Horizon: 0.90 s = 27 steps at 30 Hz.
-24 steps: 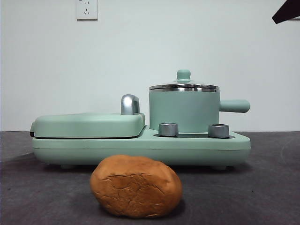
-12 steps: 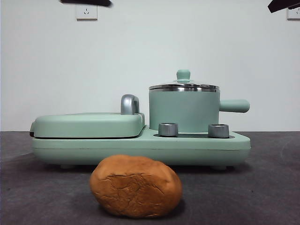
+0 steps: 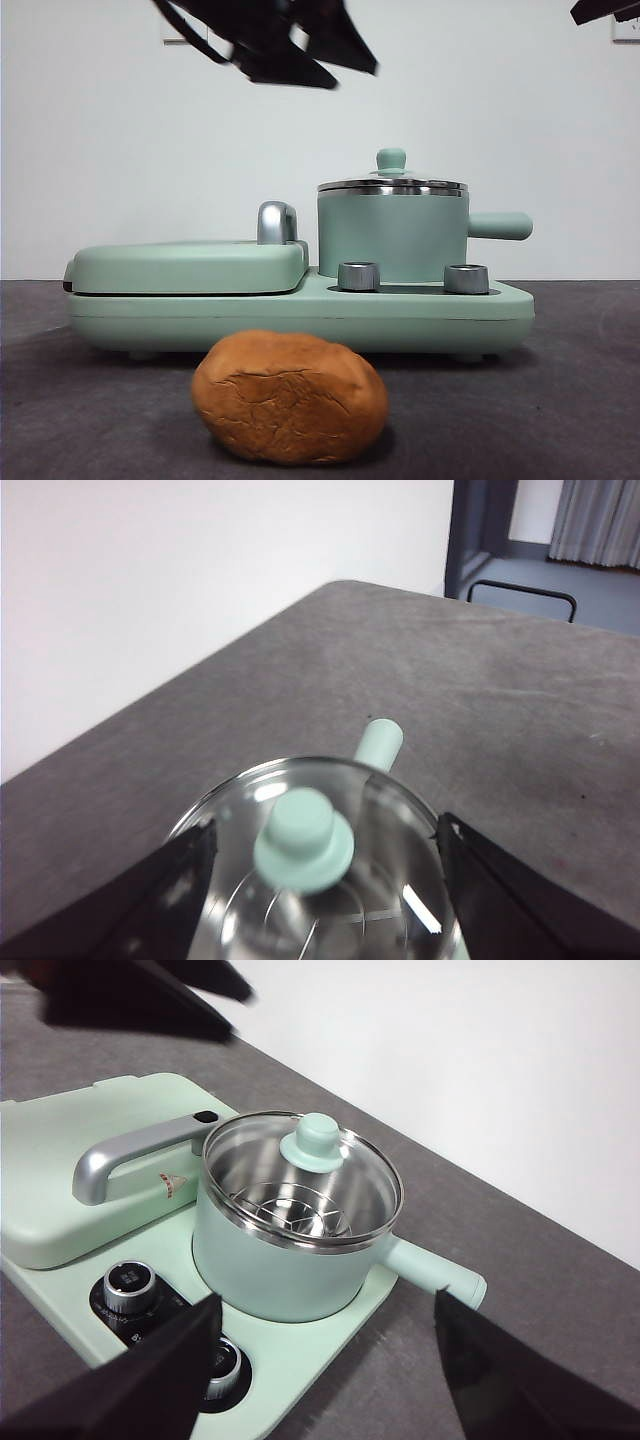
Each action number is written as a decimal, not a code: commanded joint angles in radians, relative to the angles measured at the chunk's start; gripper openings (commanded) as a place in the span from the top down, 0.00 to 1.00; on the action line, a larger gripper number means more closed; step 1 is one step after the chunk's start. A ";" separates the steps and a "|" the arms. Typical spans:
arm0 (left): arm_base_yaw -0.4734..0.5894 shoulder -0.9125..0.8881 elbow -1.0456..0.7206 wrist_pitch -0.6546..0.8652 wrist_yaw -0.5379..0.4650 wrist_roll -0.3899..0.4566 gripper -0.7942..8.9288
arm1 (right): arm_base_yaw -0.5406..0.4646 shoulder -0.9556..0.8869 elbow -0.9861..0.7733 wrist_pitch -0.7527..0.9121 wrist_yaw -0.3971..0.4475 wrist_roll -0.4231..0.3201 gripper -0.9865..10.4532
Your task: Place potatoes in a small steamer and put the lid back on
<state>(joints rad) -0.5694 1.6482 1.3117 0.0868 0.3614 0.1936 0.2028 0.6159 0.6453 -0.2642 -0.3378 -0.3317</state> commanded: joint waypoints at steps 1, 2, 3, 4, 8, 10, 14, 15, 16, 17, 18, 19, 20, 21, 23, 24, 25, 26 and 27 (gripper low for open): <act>-0.019 0.088 0.081 0.011 -0.003 -0.005 0.57 | 0.005 0.003 0.019 0.011 -0.002 0.017 0.62; -0.023 0.112 0.099 0.012 -0.003 -0.004 0.57 | 0.005 0.003 0.019 0.011 -0.002 0.017 0.62; -0.026 0.134 0.114 0.013 -0.003 -0.004 0.57 | 0.005 0.003 0.019 0.011 -0.002 0.018 0.62; -0.028 0.157 0.132 0.013 -0.003 -0.004 0.57 | 0.005 0.003 0.019 0.011 -0.002 0.017 0.62; -0.034 0.235 0.185 0.016 -0.003 -0.004 0.57 | 0.005 0.003 0.019 0.027 -0.002 0.017 0.62; -0.034 0.265 0.202 0.019 -0.003 -0.003 0.57 | 0.005 0.003 0.019 0.040 -0.002 0.017 0.62; -0.034 0.311 0.229 0.023 -0.003 -0.001 0.57 | 0.005 0.003 0.019 0.047 0.000 0.017 0.62; -0.034 0.319 0.231 0.025 -0.003 -0.001 0.57 | 0.005 0.003 0.019 0.047 0.002 0.017 0.62; -0.034 0.324 0.231 0.026 -0.003 -0.001 0.57 | 0.005 0.003 0.019 0.047 0.002 0.017 0.62; -0.034 0.328 0.231 0.026 -0.003 -0.001 0.57 | 0.005 0.003 0.019 0.047 0.002 0.017 0.62; -0.034 0.330 0.231 0.026 -0.003 -0.001 0.57 | 0.005 0.003 0.019 0.047 0.002 0.017 0.62; -0.034 0.332 0.231 0.026 -0.003 -0.001 0.57 | 0.005 0.003 0.019 0.047 0.002 0.017 0.62; -0.034 0.332 0.231 0.026 -0.003 -0.001 0.57 | 0.005 0.003 0.019 0.047 0.002 0.017 0.62; -0.034 0.333 0.231 0.027 -0.003 -0.001 0.57 | 0.005 0.003 0.019 0.047 0.002 0.017 0.62; -0.033 0.333 0.231 0.026 -0.003 -0.001 0.61 | 0.005 0.003 0.019 0.047 0.002 0.017 0.62; -0.033 0.333 0.231 0.026 -0.003 -0.001 0.64 | 0.005 0.003 0.019 0.047 0.002 0.017 0.62; -0.032 0.334 0.231 0.026 -0.003 -0.001 0.65 | 0.005 0.003 0.019 0.047 0.002 0.017 0.62; -0.032 0.335 0.231 0.027 -0.003 0.000 0.67 | 0.005 0.003 0.019 0.047 0.002 0.017 0.62; -0.031 0.335 0.231 0.026 -0.003 -0.001 0.67 | 0.005 0.003 0.019 0.047 0.002 0.017 0.62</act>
<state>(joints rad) -0.5941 1.9568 1.5139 0.1013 0.3614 0.1936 0.2028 0.6159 0.6453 -0.2276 -0.3370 -0.3313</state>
